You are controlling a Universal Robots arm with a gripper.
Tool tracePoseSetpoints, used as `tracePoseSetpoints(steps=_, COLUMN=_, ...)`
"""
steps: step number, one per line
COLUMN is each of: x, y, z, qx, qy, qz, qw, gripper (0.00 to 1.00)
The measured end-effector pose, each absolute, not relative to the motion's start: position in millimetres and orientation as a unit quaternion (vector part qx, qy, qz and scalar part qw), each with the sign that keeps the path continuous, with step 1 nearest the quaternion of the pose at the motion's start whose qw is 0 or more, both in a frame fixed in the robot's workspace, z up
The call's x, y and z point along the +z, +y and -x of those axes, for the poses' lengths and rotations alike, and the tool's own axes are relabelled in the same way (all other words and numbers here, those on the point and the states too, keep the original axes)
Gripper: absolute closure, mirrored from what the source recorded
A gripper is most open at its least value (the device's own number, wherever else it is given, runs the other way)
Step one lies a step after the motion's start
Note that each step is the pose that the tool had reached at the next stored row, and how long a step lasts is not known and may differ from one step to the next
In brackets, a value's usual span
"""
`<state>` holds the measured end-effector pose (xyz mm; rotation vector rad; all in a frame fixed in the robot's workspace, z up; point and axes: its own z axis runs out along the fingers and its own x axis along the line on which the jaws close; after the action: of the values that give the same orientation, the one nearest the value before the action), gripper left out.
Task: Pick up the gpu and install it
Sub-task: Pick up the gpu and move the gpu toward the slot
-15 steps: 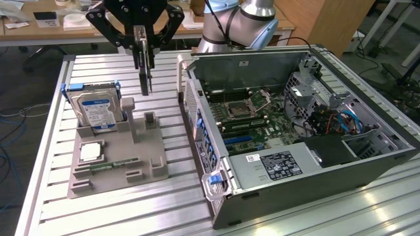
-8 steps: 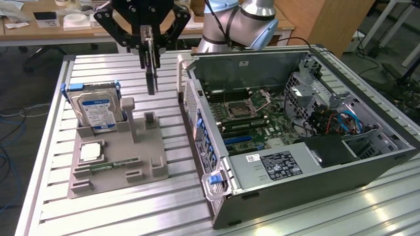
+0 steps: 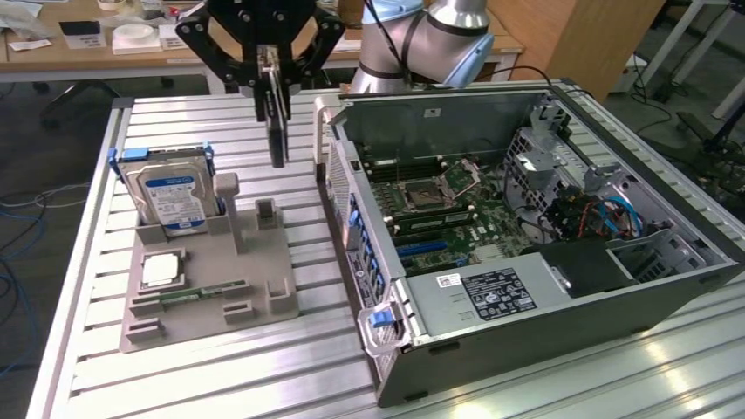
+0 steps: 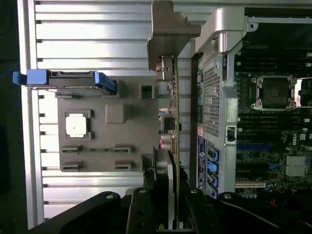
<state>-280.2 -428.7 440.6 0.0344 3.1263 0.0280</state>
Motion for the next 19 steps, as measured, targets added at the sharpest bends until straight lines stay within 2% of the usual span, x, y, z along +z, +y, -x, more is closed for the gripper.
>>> tracePoseSetpoints(steps=19, x=440, y=-429, z=264, qx=0.009, qy=1.0, qz=0.006, qw=0.007, gripper=0.72)
